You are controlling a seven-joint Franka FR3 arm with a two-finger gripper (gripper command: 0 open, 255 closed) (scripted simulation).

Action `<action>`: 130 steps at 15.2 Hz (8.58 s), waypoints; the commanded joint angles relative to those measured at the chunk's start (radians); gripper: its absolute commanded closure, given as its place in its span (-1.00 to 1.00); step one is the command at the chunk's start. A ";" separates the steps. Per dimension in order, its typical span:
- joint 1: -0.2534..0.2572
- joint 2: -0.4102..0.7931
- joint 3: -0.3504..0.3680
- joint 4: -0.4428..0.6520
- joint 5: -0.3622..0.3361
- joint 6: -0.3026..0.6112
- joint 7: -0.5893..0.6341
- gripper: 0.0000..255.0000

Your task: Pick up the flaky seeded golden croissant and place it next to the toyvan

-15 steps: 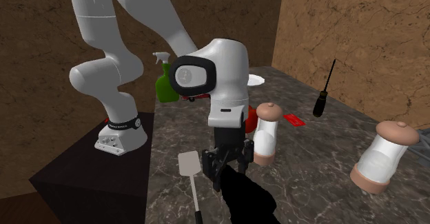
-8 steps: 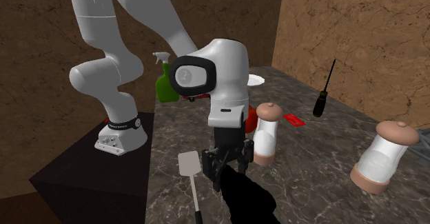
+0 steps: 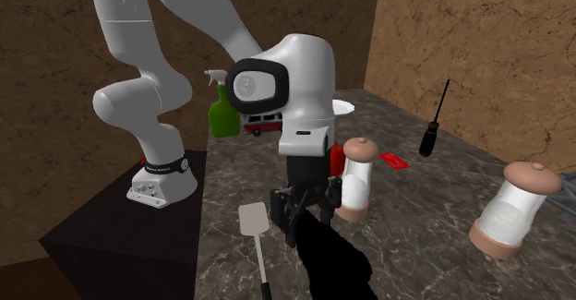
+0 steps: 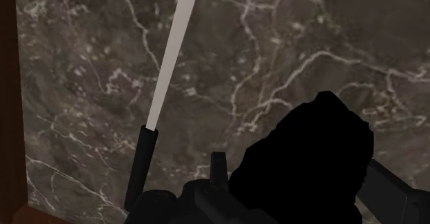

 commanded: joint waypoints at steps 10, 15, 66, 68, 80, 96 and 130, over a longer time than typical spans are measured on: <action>0.010 -0.098 0.007 0.047 0.070 -0.138 -0.078 1.00; 0.014 -0.133 0.009 0.079 0.093 -0.201 -0.107 1.00; 0.409 -0.497 0.708 0.055 0.452 -0.748 0.674 1.00; 0.412 -0.462 0.756 0.096 0.457 -0.765 0.728 1.00; 0.398 -0.059 1.113 0.440 0.293 -0.893 1.169 1.00; 0.460 0.132 1.130 0.371 0.144 -0.771 1.343 1.00; 0.541 0.262 1.091 0.376 0.042 -0.733 1.447 -1.00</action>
